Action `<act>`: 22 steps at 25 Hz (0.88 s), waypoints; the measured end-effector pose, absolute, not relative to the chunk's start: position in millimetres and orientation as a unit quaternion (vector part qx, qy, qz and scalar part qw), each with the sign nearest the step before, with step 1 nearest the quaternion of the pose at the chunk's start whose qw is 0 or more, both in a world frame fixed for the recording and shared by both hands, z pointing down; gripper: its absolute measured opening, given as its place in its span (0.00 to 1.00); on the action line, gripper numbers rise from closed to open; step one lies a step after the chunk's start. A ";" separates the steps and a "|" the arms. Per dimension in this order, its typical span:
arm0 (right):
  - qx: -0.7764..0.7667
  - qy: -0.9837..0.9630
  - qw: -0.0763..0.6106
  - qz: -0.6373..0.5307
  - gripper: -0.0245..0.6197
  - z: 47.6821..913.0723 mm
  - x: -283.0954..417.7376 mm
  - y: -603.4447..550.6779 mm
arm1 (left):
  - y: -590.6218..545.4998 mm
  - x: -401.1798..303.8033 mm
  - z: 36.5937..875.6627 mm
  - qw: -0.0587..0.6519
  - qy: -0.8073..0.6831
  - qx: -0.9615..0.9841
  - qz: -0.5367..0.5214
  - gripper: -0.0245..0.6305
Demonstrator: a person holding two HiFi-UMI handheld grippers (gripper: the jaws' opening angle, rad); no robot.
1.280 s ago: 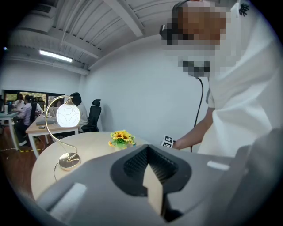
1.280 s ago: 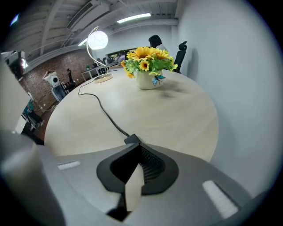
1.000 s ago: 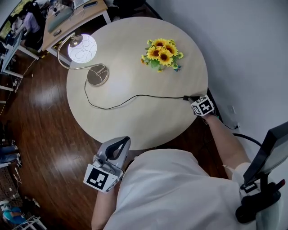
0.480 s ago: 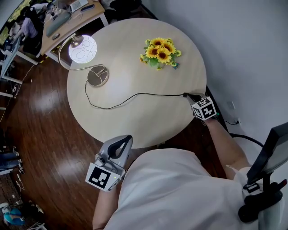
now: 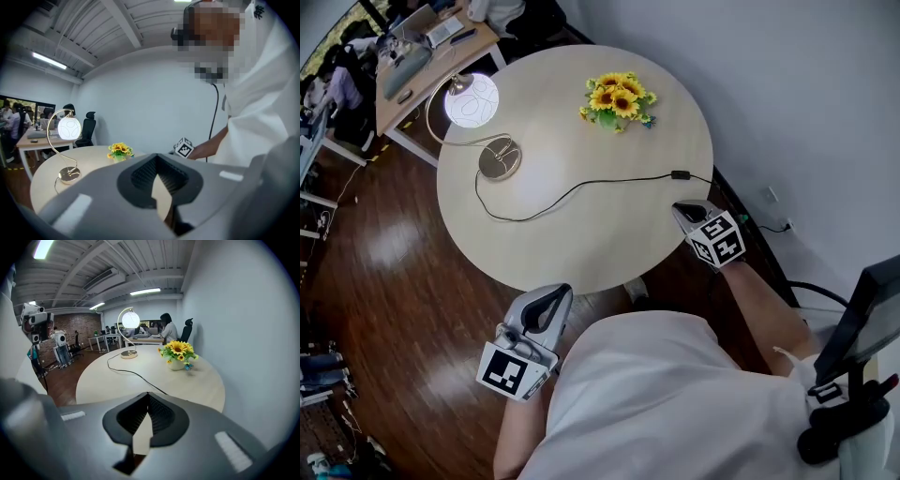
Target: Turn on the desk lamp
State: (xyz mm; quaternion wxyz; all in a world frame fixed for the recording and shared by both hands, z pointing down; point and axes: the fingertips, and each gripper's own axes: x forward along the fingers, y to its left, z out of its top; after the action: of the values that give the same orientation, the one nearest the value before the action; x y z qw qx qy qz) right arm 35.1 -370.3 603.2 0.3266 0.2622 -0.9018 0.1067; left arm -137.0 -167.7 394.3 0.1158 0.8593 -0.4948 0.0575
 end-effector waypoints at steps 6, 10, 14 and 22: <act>0.293 -0.902 0.302 0.101 0.04 576.6 35.8 -292.7 | -110.6 -143.8 395.4 0.108 -0.465 0.877 0.053 0.06; 0.303 -0.900 0.302 0.081 0.04 563.2 34.5 -232.5 | -67.5 -148.3 393.8 0.107 -0.450 0.886 0.043 0.06; 0.318 -0.902 0.280 0.086 0.04 542.6 35.8 -178.8 | -31.4 -145.6 401.9 0.115 -0.428 0.896 0.044 0.06; 0.331 -0.910 0.238 0.076 0.05 493.6 53.3 -100.9 | 6.1 -112.6 401.5 0.112 -0.385 0.915 0.050 0.06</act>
State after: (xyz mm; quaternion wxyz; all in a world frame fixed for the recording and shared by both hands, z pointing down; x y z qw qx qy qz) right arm 53.3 -100.9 493.6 0.2382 0.3312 -0.9098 0.0763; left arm -112.6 6.1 401.5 0.1115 0.9149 -0.3848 0.0500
